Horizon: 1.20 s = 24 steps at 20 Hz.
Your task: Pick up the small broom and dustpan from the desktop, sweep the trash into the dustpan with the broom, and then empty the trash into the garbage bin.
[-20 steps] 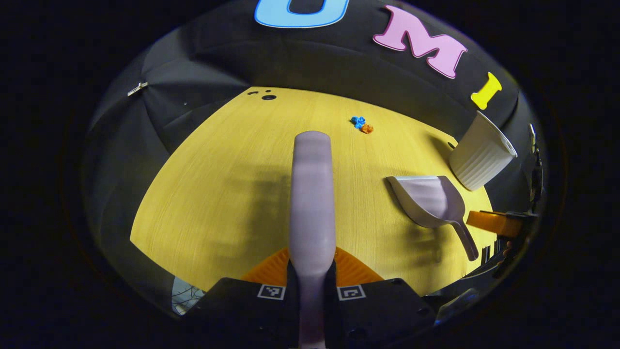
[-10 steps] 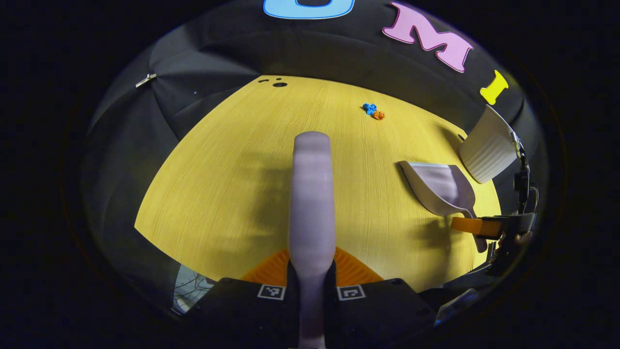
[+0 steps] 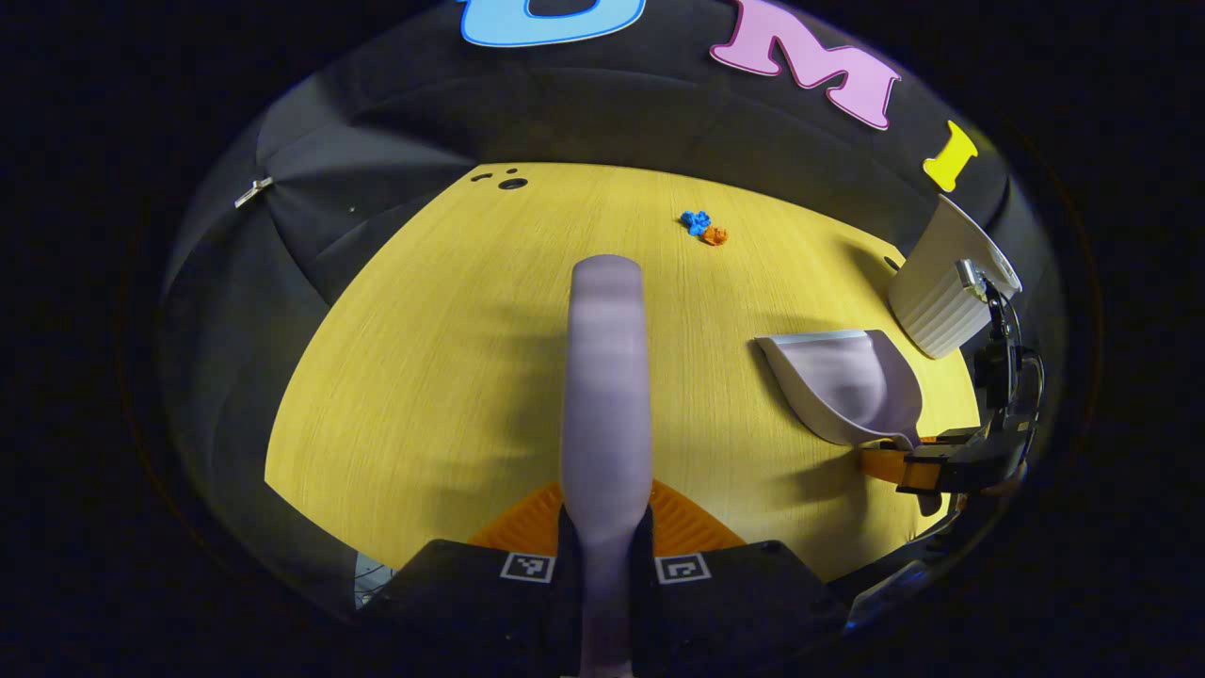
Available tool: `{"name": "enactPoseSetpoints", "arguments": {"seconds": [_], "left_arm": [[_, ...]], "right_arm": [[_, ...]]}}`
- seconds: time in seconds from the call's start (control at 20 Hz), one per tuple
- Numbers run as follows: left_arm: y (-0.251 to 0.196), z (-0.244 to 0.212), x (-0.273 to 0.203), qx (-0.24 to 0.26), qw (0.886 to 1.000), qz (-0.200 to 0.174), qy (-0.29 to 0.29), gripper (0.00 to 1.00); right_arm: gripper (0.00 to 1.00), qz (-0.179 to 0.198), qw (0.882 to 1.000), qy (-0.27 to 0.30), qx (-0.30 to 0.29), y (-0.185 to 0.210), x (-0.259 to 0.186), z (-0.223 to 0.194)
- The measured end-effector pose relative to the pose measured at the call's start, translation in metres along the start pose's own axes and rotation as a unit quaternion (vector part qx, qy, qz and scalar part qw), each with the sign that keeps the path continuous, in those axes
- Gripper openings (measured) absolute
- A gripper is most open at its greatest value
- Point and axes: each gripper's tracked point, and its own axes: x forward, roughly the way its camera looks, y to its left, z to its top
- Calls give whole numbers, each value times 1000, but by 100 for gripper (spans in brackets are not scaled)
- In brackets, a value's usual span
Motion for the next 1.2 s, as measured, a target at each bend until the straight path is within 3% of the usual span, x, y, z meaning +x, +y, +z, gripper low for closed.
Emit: {"name": "enactPoseSetpoints", "arguments": {"seconds": [0.4, 0.85, 0.9, 1.2], "left_arm": [[6, 45, 41, 30, 999, -9, 27, 25], [12, 154, 137, 136, 989, -2, 48, 23], [9, 166, 151, 148, 988, -3, 49, 25], [-14, 227, 212, 257, 965, 4, 45, 24]], "right_arm": [[37, 36, 999, 19, -24, 0, -2, -1], [37, 59, 994, -6, -89, -22, -23, 20], [34, 63, 994, -1, -95, -23, -25, 19], [37, 78, 989, 6, -124, -34, -25, 18]]}}
